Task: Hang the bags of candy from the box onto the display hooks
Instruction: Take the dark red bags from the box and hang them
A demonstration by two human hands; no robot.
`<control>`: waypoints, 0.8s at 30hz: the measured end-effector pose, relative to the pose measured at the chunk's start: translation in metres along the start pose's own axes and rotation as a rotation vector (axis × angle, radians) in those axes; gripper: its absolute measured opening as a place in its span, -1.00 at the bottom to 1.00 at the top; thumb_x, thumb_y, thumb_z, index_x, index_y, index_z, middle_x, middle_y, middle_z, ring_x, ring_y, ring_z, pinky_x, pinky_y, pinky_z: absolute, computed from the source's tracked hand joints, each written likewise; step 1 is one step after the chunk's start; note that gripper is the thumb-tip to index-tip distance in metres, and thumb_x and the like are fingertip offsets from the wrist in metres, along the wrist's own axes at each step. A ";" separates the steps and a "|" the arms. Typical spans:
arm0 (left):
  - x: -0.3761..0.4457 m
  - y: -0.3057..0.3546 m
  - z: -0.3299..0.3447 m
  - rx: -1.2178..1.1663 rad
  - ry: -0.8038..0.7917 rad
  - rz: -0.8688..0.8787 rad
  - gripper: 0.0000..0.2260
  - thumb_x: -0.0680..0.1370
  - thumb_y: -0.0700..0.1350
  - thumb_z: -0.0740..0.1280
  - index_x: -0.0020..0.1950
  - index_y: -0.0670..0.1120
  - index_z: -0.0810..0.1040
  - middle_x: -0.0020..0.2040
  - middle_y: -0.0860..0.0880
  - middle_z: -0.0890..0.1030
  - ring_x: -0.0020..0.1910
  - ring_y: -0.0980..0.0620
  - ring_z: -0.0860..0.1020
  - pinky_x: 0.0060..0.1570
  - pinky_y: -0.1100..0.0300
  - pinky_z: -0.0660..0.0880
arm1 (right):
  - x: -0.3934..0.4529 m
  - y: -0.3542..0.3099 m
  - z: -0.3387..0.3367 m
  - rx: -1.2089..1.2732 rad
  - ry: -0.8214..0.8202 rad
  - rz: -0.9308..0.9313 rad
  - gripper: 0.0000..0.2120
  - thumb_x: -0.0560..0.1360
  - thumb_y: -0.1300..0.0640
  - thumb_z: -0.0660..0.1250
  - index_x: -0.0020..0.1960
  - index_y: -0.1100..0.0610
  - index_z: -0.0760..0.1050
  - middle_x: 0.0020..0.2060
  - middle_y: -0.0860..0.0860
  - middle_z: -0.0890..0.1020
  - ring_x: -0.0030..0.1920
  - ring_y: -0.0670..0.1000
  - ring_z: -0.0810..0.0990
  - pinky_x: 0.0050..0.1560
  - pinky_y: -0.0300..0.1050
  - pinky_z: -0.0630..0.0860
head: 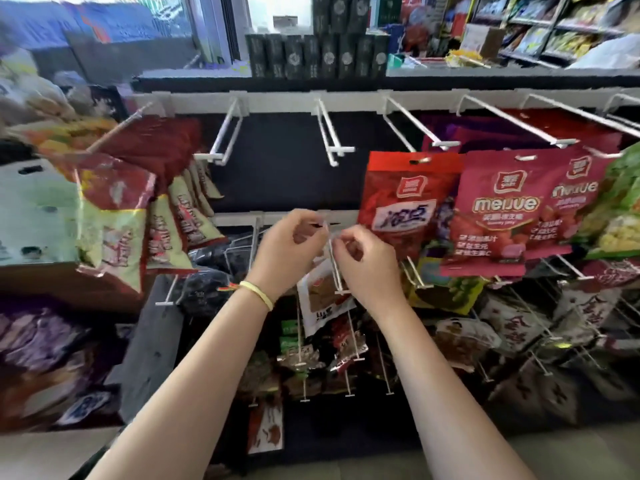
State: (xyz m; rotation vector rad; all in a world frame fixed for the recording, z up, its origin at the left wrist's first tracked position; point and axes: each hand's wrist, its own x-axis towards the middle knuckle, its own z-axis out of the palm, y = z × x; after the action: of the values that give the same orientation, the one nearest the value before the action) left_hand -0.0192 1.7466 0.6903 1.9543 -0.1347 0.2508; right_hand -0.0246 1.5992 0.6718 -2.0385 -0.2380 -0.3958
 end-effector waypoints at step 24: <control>-0.192 -0.330 -0.379 0.774 -0.405 -0.511 -0.60 0.58 0.18 0.22 0.31 -0.02 0.51 0.27 -0.13 0.58 0.22 -0.19 0.56 0.17 0.03 0.51 | -0.154 -0.141 0.438 -0.401 -0.881 0.540 -0.51 0.48 -0.09 0.41 0.32 0.09 0.43 0.13 0.01 0.53 0.19 0.11 0.54 0.05 -0.12 0.44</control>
State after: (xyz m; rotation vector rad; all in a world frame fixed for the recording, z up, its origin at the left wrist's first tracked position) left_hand -0.1783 2.2198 0.4887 2.7006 0.2388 -0.5090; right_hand -0.1362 2.0514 0.5349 -2.4473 -0.1248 0.8727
